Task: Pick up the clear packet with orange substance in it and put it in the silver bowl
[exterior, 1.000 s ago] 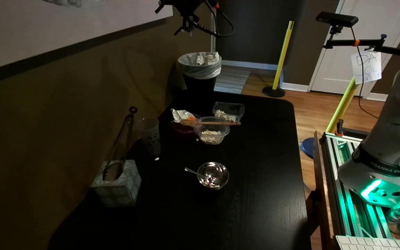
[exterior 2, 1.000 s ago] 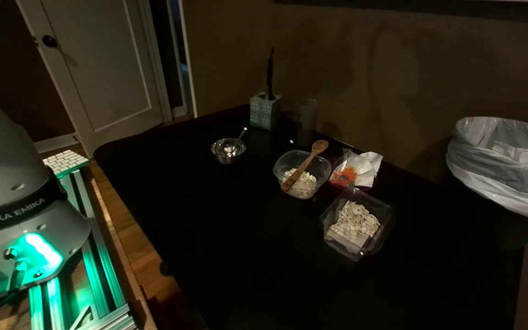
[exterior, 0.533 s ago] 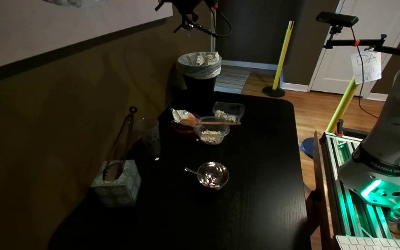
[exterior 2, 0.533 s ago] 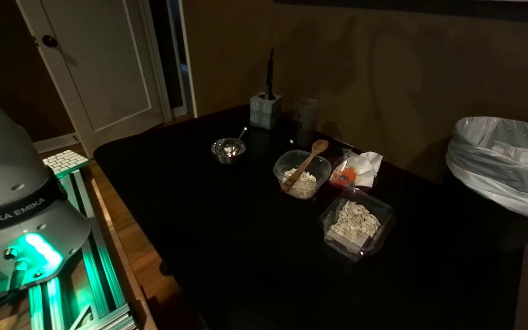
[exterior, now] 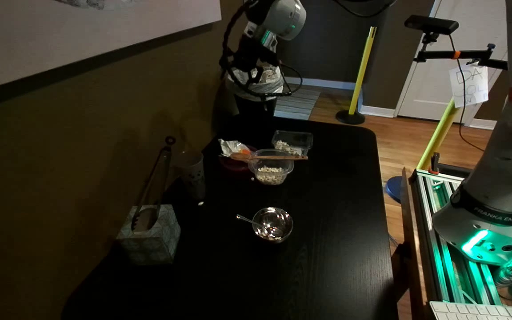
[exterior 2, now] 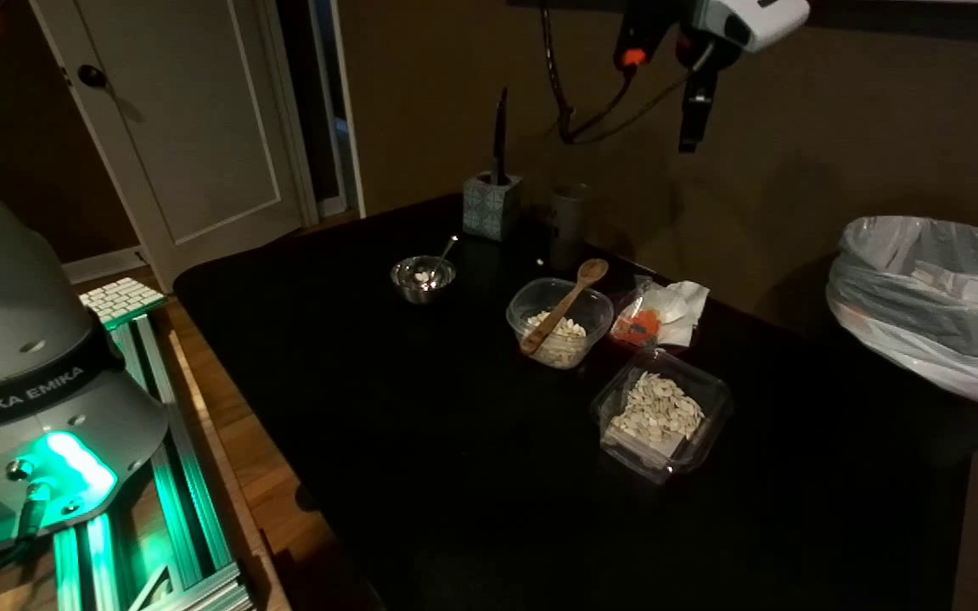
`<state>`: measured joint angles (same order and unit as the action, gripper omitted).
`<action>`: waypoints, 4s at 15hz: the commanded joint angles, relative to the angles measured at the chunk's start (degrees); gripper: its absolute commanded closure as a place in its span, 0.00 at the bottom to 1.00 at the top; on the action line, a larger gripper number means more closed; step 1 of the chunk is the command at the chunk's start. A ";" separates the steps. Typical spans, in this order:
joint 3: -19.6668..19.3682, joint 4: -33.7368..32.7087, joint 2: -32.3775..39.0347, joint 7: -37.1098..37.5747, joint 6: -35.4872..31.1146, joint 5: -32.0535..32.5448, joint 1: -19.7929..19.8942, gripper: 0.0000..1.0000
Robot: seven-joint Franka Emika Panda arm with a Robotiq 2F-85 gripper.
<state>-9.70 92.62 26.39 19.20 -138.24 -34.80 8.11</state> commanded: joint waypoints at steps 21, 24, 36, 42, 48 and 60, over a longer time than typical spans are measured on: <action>2.28 -7.52 20.06 2.90 8.23 18.08 -1.32 0.00; 2.49 -9.08 23.99 2.27 0.39 18.17 -2.08 0.00; 2.49 -13.00 27.56 1.96 -8.29 19.70 -1.50 0.00; 0.77 -15.18 30.29 2.67 -7.33 22.73 -2.51 0.00; -0.04 -16.72 32.48 2.81 -6.74 24.32 -2.71 0.18; 0.01 -16.86 30.82 1.95 -8.80 24.10 -2.09 1.00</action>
<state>-9.44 75.93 57.40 20.87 -146.61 -11.81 5.80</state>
